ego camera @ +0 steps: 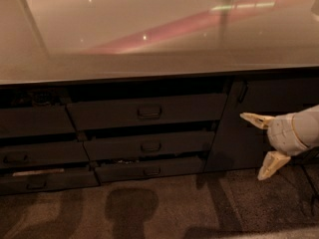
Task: Open top drawer
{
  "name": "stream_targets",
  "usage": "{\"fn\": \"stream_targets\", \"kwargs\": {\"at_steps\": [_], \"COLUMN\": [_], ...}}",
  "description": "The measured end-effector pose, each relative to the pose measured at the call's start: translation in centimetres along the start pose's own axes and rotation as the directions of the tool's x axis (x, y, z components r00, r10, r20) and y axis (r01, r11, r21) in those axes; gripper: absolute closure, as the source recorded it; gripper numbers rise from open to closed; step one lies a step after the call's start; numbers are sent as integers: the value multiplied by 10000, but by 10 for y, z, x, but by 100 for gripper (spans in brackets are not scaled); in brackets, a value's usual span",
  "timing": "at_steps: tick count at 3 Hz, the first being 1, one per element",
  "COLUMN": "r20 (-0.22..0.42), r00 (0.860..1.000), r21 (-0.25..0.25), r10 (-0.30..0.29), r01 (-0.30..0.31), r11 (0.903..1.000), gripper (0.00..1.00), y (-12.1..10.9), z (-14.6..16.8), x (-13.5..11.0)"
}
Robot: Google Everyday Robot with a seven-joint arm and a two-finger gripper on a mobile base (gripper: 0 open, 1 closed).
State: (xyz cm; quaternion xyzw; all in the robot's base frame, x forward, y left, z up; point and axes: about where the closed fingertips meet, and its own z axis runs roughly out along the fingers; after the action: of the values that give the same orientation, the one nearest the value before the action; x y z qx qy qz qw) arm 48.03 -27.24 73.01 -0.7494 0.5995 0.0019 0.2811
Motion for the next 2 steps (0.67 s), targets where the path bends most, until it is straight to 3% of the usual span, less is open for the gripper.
{"fn": "stream_targets", "kwargs": {"at_steps": [1, 2], "r20": [-521, -540], "r00": [9942, 9934], "r21": [-55, -72], "r10": [-937, -1012], "r01": [936, 1010], "r11": [9956, 9949], "gripper": [0, 0], "y": [-62, -66], "z": [2, 3], "x": [-55, -60]}}
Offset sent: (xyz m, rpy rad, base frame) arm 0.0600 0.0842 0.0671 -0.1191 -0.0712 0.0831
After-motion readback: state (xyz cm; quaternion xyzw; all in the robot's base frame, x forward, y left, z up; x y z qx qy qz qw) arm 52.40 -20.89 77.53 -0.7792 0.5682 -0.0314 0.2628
